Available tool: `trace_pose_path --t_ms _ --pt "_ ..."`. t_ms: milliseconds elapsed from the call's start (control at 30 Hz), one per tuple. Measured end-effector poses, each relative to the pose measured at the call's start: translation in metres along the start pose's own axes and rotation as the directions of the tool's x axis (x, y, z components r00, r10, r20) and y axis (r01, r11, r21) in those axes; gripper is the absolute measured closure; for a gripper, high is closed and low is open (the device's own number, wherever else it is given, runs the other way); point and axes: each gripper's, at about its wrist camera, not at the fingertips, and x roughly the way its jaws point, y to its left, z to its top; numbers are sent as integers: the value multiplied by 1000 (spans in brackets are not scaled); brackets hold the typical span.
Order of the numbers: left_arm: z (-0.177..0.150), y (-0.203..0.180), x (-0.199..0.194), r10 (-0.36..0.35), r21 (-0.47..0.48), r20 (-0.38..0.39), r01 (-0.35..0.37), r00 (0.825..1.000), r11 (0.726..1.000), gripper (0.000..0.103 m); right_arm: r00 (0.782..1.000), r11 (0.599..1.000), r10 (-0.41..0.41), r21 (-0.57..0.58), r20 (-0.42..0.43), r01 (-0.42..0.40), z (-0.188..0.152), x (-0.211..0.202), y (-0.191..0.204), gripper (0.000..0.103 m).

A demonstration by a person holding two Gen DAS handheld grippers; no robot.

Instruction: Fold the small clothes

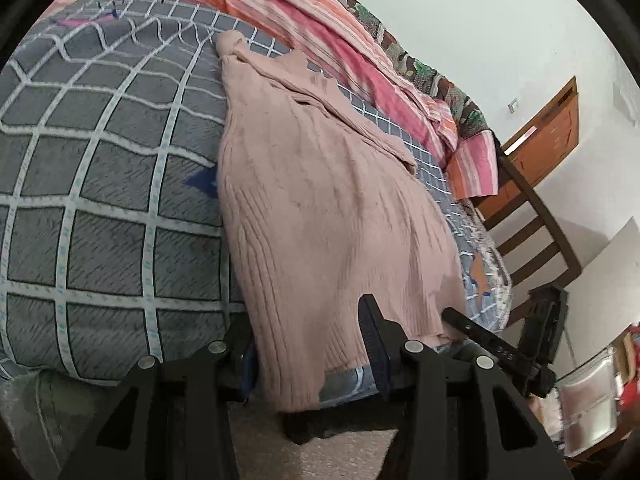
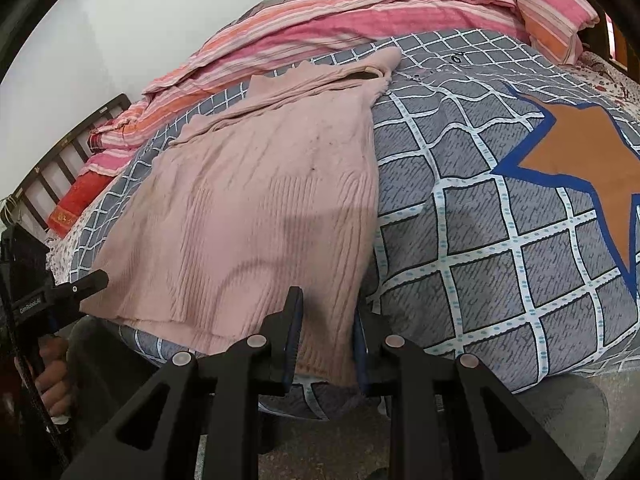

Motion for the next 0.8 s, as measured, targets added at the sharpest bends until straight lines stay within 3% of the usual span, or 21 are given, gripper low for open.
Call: trace_pose_path --t_ms 100,233,367,667,800 --pt "2 0 -5 13 6 22 -13 1000 1000 69 1000 1000 19 6 -4 -19 1 -1 0 95" --pt "10 2 -13 46 5 58 -46 997 999 95 997 997 73 35 29 -74 7 -11 1 97" --pt "21 9 -14 88 -30 61 -86 994 996 96 989 988 128 79 77 -134 20 -22 3 97" --pt "46 -13 -31 100 11 145 -103 984 995 96 976 986 143 58 165 -155 51 -44 16 97" --pt "64 -23 -34 147 16 173 -152 974 988 96 964 982 156 73 214 -175 67 -51 14 97"
